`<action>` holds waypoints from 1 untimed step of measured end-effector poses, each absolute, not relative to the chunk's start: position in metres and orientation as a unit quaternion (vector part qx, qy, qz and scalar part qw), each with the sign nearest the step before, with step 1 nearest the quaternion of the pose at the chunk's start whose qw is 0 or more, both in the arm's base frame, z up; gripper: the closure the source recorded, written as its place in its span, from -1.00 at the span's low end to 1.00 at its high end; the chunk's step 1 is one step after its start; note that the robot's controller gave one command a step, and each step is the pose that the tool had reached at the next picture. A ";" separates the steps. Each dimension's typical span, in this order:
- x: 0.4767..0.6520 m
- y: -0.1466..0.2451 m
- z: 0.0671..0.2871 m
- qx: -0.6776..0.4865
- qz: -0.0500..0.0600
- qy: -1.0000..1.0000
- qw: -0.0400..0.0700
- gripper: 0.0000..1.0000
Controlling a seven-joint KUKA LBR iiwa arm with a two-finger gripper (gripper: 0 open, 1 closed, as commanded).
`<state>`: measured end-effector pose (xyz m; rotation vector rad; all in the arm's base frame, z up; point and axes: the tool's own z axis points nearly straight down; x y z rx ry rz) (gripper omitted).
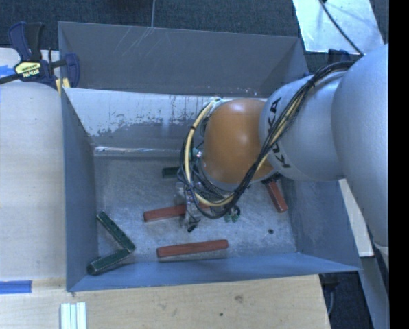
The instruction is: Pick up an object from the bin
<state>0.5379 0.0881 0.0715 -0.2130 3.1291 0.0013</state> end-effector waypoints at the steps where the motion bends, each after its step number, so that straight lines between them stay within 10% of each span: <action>1: 0.546 0.079 0.239 -0.068 0.000 0.998 0.006 1.00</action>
Offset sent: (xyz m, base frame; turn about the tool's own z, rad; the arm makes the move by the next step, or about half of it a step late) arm 0.0054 -0.0089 0.1624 -0.0013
